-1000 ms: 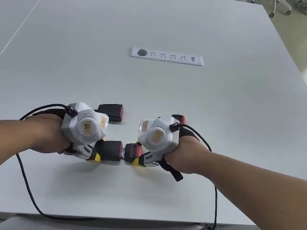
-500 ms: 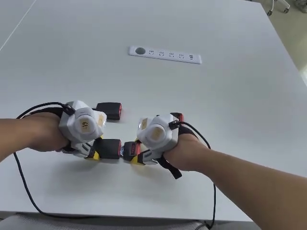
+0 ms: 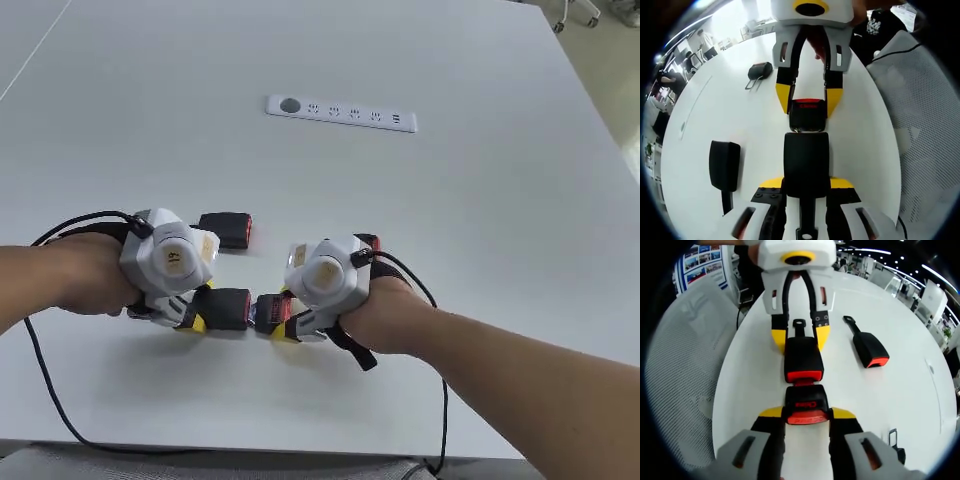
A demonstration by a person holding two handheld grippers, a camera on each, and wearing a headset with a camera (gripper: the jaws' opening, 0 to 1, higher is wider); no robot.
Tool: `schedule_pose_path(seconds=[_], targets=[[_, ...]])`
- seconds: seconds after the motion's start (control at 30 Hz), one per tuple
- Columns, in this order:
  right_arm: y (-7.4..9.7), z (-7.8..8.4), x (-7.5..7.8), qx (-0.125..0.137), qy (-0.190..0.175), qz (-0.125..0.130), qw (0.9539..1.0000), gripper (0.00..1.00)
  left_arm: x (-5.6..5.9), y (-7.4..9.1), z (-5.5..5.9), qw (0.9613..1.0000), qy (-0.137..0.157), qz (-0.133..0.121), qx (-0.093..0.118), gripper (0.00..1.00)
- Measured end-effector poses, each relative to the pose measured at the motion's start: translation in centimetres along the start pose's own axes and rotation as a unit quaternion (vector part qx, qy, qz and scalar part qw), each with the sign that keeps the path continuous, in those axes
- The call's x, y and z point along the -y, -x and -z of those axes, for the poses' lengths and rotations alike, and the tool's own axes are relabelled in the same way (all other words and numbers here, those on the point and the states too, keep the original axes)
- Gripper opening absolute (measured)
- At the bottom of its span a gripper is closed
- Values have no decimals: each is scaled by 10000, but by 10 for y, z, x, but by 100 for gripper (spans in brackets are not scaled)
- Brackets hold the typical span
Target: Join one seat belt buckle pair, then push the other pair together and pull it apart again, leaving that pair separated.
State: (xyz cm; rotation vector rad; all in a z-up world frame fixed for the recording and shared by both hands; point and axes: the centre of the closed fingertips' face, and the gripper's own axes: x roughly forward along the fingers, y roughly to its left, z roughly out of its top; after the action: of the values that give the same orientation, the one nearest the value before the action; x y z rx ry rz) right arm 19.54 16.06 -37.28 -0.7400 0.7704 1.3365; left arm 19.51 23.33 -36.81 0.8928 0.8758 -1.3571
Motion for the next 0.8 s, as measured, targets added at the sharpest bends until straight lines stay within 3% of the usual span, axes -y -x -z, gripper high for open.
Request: schedule_pose_path(seconds=[0.37,0.63,0.67,0.8], targets=[[0,0,0,31,-54,25,10000,33,3,3,-3,9999,75,-7,-101,30],[1,-2,-2,91,-137,-41,9999,35,-2,1,0,9997,48,-56,-253,32],[2,-3,-3,115,-137,-70,9998,35,-3,0,2,9994,163,-60,-285,33],[7,-5,0,189,-151,9,9997,35,-3,1,4,9992,168,-115,-335,33]])
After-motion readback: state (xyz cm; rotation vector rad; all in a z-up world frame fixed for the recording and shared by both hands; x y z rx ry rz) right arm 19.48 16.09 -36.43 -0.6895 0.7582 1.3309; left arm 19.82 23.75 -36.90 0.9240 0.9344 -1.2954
